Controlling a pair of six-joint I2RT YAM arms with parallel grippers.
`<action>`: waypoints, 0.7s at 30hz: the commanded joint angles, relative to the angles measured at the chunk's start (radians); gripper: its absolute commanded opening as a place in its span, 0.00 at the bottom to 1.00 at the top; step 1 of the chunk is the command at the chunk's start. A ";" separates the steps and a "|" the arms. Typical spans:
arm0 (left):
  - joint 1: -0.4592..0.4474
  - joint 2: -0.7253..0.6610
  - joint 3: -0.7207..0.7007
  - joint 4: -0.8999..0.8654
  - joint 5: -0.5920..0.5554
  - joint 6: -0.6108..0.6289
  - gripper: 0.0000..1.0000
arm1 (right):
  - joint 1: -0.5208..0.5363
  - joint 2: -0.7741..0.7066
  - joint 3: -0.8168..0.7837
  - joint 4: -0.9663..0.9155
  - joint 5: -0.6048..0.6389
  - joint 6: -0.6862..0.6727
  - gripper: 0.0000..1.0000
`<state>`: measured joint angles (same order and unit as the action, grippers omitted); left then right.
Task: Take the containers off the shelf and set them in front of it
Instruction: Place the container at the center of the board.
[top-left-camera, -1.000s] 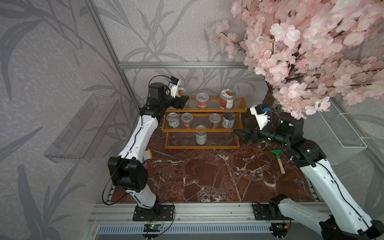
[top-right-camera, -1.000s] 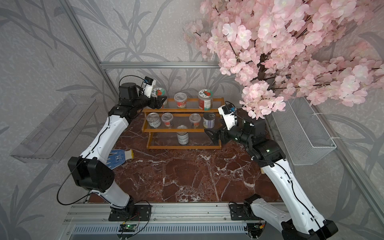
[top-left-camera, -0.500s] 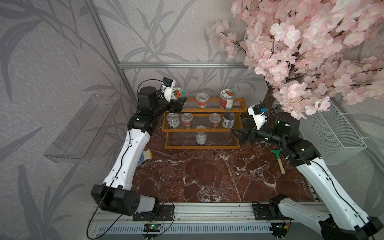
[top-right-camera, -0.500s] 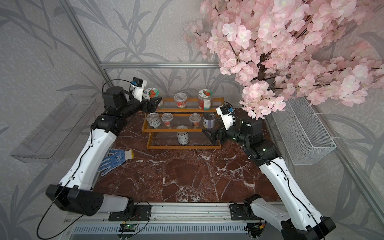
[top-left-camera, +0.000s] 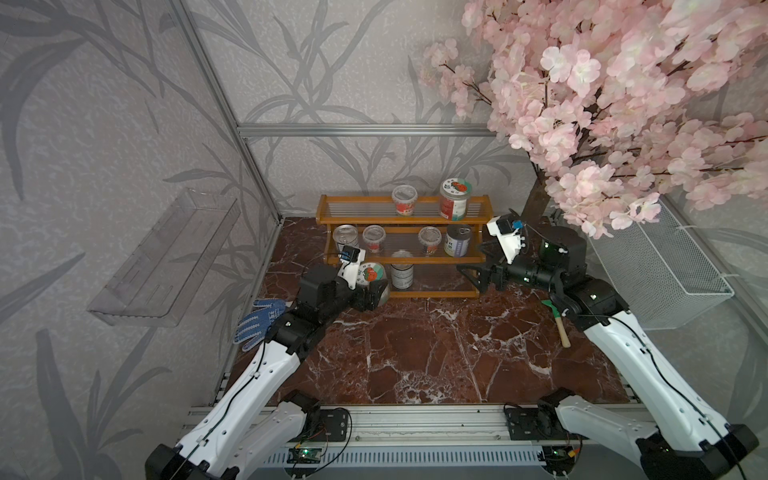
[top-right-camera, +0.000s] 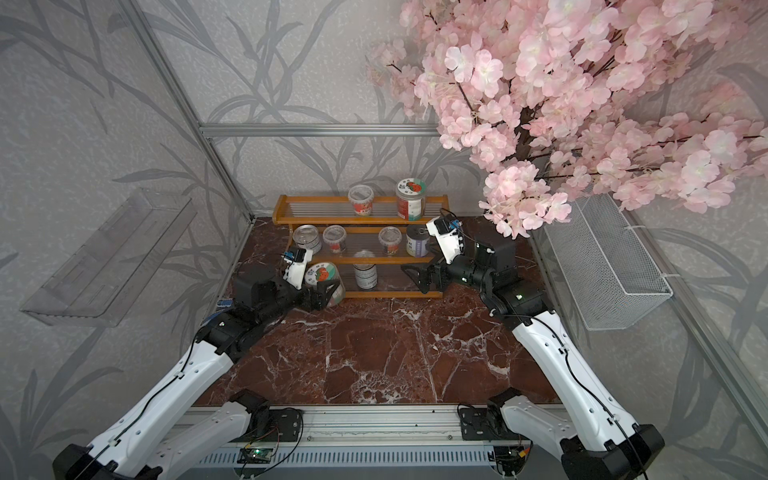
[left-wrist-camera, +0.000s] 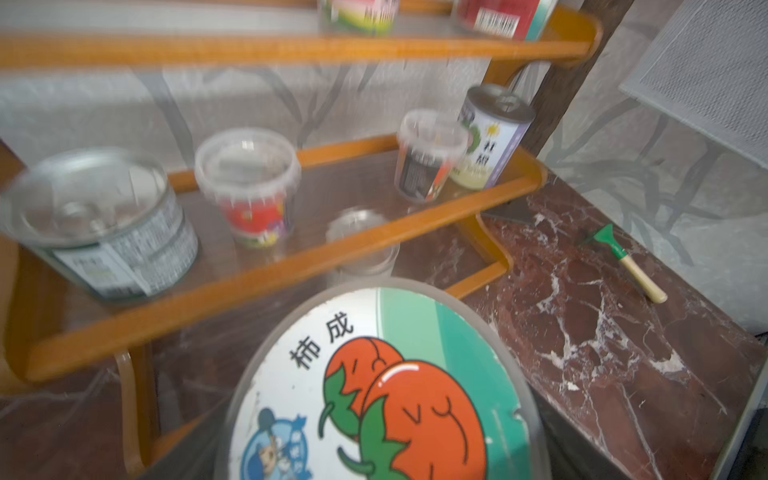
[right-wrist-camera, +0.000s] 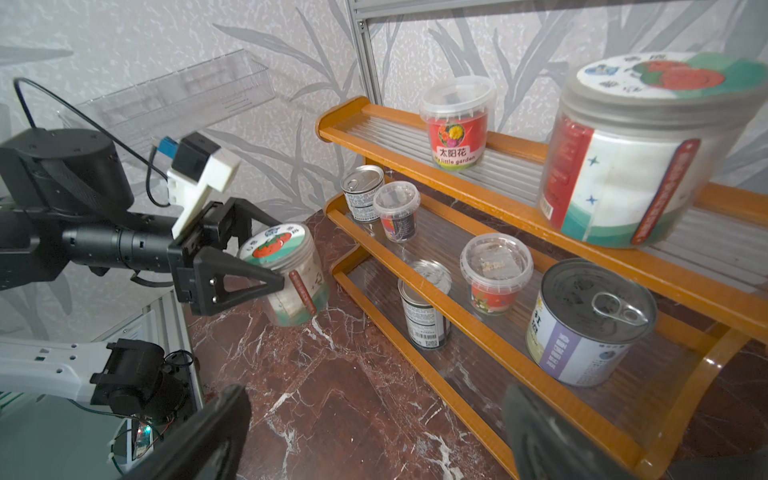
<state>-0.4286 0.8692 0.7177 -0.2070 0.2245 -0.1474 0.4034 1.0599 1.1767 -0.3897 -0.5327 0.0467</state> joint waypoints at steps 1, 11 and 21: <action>-0.039 -0.062 -0.100 0.124 -0.113 -0.091 0.75 | -0.005 -0.018 -0.015 0.004 -0.004 -0.031 0.99; -0.281 -0.060 -0.383 0.283 -0.408 -0.147 0.75 | -0.005 -0.011 -0.037 -0.017 0.023 -0.080 0.99; -0.317 -0.022 -0.445 0.294 -0.504 -0.170 0.74 | -0.004 -0.026 -0.081 -0.003 0.033 -0.081 0.99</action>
<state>-0.7380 0.8368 0.2848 0.0143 -0.2226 -0.3084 0.4030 1.0592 1.1057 -0.3943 -0.5053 -0.0219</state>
